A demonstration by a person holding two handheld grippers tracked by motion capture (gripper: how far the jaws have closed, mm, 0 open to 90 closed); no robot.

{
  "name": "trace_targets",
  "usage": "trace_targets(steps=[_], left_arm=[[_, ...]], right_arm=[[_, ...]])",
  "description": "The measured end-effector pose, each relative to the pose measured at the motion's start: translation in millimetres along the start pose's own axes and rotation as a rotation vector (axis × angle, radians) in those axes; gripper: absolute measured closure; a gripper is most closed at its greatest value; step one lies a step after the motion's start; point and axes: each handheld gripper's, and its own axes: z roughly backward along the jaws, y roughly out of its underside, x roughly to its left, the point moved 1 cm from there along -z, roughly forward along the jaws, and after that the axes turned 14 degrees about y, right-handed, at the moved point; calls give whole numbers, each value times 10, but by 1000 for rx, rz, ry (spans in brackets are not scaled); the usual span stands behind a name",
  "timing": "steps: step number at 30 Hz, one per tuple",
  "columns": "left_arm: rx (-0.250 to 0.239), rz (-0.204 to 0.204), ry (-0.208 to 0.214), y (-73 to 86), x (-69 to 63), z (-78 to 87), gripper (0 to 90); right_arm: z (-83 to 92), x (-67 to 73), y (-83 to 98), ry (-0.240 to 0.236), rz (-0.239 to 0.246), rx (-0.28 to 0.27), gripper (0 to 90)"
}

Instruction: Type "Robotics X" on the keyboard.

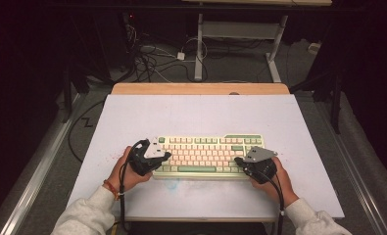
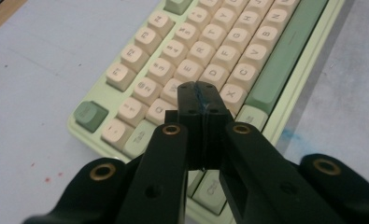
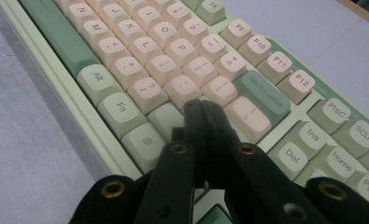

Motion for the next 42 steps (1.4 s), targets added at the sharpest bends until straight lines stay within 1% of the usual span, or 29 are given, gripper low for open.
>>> trace_targets(steps=[3, 7, 10, 14, 17, 26, 29, 34, 42], left_arm=[[6, -8, 12, -46, -10, -64, 878], [5, 4, 33, -83, -3, -133, 877], [8, 1, 47, -107, -2, -173, 877], [20, -7, 56, -130, -8, -221, 877], [22, -5, 70, -137, -3, -250, 877], [46, -13, 79, -159, -7, -321, 876], [46, -10, 83, -157, -7, -328, 874], [51, -12, 78, -151, -6, -333, 874], [45, -13, 72, -148, -6, -323, 868]], right_arm=[[0, 0, 0, 0, 1, 0, 900], [0, -2, -1, -1, 3, 0, 900], [0, 1, -1, -1, 4, 0, 900], [0, 0, -2, 0, 8, -1, 900], [-1, -2, -1, -2, 6, -1, 900], [-1, -3, -4, -3, 9, 0, 900], [-1, -4, -3, -3, 6, 0, 900], [-1, -7, 0, -5, 5, -1, 900], [-1, -6, -1, -4, 5, 0, 900]])
